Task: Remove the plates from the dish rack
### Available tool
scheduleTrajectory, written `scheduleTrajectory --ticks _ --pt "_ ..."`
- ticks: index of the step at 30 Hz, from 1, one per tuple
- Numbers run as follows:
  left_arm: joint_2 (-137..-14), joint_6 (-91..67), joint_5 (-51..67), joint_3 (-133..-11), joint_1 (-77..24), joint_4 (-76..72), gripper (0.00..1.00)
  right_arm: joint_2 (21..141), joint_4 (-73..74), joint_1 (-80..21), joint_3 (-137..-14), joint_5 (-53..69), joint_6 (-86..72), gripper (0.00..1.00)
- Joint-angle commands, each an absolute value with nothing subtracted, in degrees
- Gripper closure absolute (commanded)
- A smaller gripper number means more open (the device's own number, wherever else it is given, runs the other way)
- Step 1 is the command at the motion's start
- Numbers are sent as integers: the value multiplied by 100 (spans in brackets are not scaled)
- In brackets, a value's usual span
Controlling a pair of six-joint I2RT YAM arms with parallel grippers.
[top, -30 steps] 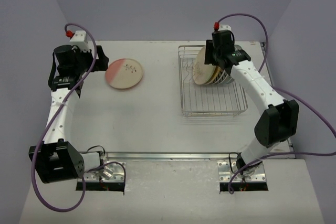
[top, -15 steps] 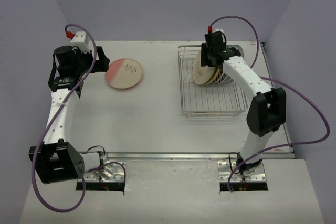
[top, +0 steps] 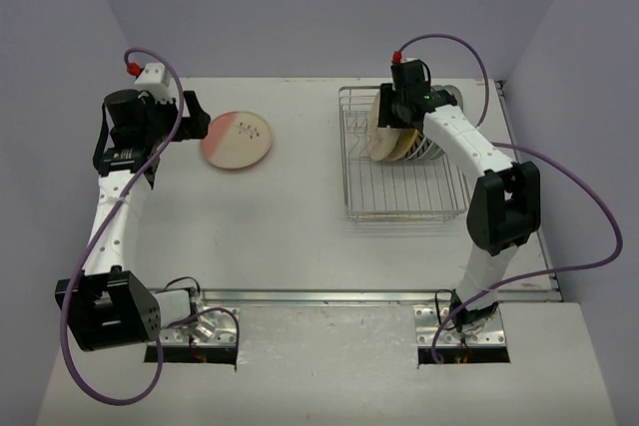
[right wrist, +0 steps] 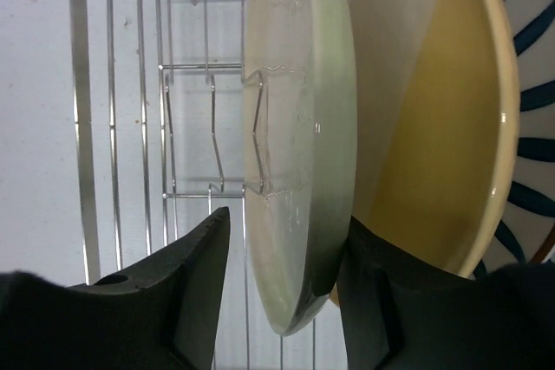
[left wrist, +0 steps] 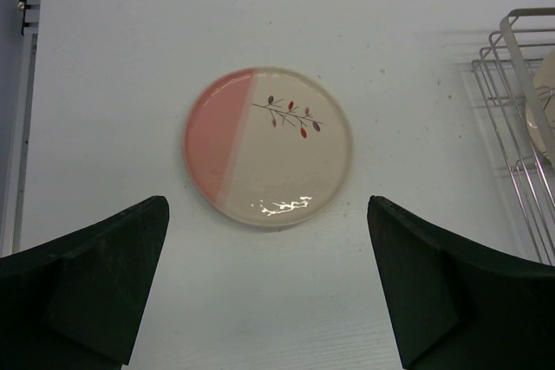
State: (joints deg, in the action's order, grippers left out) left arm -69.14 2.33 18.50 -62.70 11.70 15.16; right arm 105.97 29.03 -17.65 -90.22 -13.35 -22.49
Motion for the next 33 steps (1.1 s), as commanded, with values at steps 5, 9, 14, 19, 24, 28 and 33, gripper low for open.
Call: scheduleTrajectory --ticks 5,9,14,19,24,28,33 --pt "-6940 114 2010 -6261 1134 1207 4 10382 1929 -1828 -8646 -462 -2408 60" --pt "-6952 85 2024 -6287 1134 1213 3 10341 1923 -1828 -8650 -462 -2344 79" --pt "-6944 62 2047 -6302 1134 1239 3 10228 2013 -1819 -8624 -519 -2294 100" --pt "-6949 58 2051 -6307 1139 1248 3 9855 2013 -1819 -8679 -359 -2248 100" --pt "-6943 -142 2058 -6365 1134 1266 0 9525 2013 -1811 -9011 -326 -2011 100" --pt "-6939 -215 2194 -6452 1138 1310 0 9289 2013 -1802 -9269 -347 -1823 100" --pt "-6879 -279 2892 -6579 1143 1351 0 8939 2001 -1695 -9518 -177 -1637 100"
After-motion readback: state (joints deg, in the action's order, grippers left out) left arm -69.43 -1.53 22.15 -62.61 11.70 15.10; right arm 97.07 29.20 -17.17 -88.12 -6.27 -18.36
